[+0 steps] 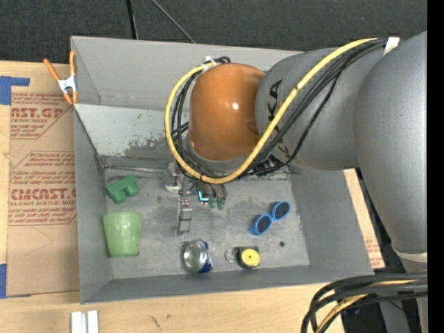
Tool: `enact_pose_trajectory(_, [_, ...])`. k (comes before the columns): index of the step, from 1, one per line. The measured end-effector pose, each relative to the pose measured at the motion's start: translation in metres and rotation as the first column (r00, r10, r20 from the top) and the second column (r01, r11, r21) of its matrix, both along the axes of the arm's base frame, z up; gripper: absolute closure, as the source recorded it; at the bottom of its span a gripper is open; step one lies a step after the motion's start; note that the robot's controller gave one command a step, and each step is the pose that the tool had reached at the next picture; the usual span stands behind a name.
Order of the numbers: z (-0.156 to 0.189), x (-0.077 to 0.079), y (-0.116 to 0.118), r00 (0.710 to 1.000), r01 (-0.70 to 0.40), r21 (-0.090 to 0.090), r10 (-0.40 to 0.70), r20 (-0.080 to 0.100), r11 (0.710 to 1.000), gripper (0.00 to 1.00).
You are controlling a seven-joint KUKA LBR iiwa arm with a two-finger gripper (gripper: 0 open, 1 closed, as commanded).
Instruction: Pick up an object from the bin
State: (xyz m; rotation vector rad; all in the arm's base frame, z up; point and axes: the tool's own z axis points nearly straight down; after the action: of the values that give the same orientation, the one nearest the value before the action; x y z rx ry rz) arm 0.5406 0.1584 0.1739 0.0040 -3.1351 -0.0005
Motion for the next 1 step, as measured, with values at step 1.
enact_pose_trajectory(1, [-0.0238,-0.0470,-0.0517,0.997,0.072,-0.003,-0.072,0.000,0.997,0.00])
